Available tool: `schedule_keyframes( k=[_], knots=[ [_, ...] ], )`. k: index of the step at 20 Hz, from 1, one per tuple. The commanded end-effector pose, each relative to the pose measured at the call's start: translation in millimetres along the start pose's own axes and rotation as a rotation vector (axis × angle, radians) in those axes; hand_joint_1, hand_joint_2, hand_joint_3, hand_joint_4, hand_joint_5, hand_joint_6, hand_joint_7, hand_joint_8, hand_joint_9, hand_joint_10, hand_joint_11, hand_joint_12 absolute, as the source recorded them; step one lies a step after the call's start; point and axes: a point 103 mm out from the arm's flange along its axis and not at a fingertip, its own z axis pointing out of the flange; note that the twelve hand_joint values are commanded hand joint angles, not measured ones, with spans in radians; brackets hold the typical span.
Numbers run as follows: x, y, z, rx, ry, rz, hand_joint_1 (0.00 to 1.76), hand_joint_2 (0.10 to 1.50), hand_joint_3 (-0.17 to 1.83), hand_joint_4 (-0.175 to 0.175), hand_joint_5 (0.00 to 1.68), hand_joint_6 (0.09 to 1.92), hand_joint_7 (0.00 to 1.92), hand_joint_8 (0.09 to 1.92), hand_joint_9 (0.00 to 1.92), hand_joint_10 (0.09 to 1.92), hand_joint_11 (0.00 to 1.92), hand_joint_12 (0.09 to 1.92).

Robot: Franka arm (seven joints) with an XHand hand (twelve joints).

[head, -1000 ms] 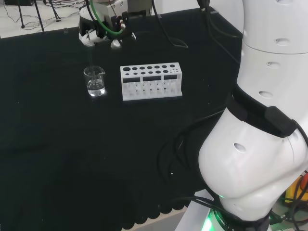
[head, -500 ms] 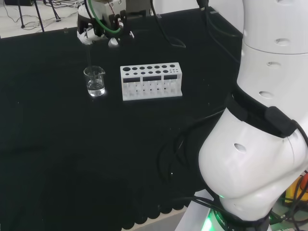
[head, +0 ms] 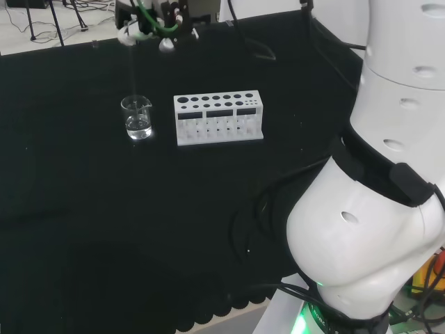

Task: Put the glass rod back on the white test tube rack.

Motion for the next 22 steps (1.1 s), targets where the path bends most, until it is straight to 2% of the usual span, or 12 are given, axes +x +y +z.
schedule_keyframes(
  k=[1,8,18,22],
  knots=[
    [-26.3,-26.0,-13.3,-0.007,0.009,0.068,1.3,1.13,-0.17,-0.175,1.34,0.09,1.08,1.19,1.64,0.94,1.65,0.74],
    [-62.2,-55.5,-20.9,-0.012,-0.007,0.129,1.3,1.13,-0.17,-0.175,1.34,0.09,1.08,1.19,1.64,0.94,1.65,0.74],
    [-131.3,-106.0,-26.1,-0.03,0.003,0.243,1.3,1.13,-0.17,-0.175,1.34,0.09,1.08,1.19,1.64,0.94,1.65,0.74],
    [-135.4,-114.4,-21.5,-0.021,0.002,0.253,1.3,1.13,-0.17,-0.175,1.34,0.09,1.08,1.19,1.64,0.94,1.65,0.74]
  ],
)
